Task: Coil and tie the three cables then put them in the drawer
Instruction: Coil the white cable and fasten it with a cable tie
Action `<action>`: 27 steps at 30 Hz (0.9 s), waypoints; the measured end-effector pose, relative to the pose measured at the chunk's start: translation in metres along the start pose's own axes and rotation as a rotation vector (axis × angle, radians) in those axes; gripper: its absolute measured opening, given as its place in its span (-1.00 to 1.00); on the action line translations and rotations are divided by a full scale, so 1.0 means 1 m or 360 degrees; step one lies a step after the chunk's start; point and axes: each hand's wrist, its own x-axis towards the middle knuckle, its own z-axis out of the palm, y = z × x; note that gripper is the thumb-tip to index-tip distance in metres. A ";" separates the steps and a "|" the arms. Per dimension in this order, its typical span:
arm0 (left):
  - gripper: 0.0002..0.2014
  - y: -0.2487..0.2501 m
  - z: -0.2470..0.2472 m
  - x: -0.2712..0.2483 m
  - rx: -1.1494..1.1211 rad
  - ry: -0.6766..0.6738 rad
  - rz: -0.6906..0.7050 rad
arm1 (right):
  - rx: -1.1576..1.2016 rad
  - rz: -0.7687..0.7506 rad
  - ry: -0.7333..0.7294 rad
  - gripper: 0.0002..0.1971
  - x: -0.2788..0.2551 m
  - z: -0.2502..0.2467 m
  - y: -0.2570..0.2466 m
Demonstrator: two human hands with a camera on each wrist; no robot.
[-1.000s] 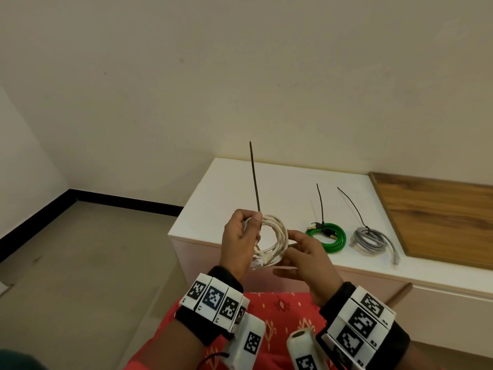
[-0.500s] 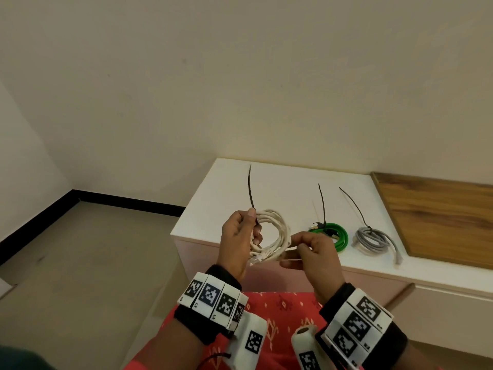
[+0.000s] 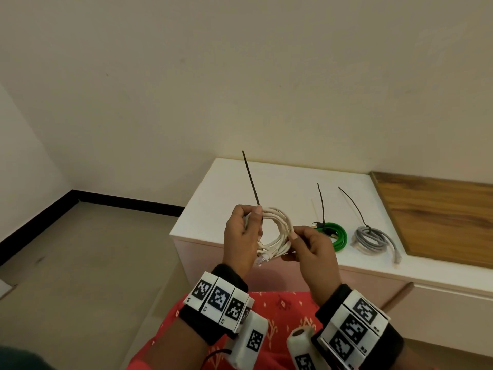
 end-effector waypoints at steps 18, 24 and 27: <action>-0.84 -0.003 0.006 -0.003 -0.0085 0.0034 -0.0038 | 0.0457 0.0399 -0.0047 -0.80 0.008 -0.010 -0.006; -0.85 -0.005 0.009 -0.005 -0.0052 0.0071 0.0021 | 0.0156 0.0331 -0.0003 -0.81 0.007 -0.009 -0.001; -0.83 -0.002 0.009 -0.004 -0.0088 0.0025 0.0003 | 0.0329 0.0368 0.0035 -0.82 0.008 -0.011 -0.004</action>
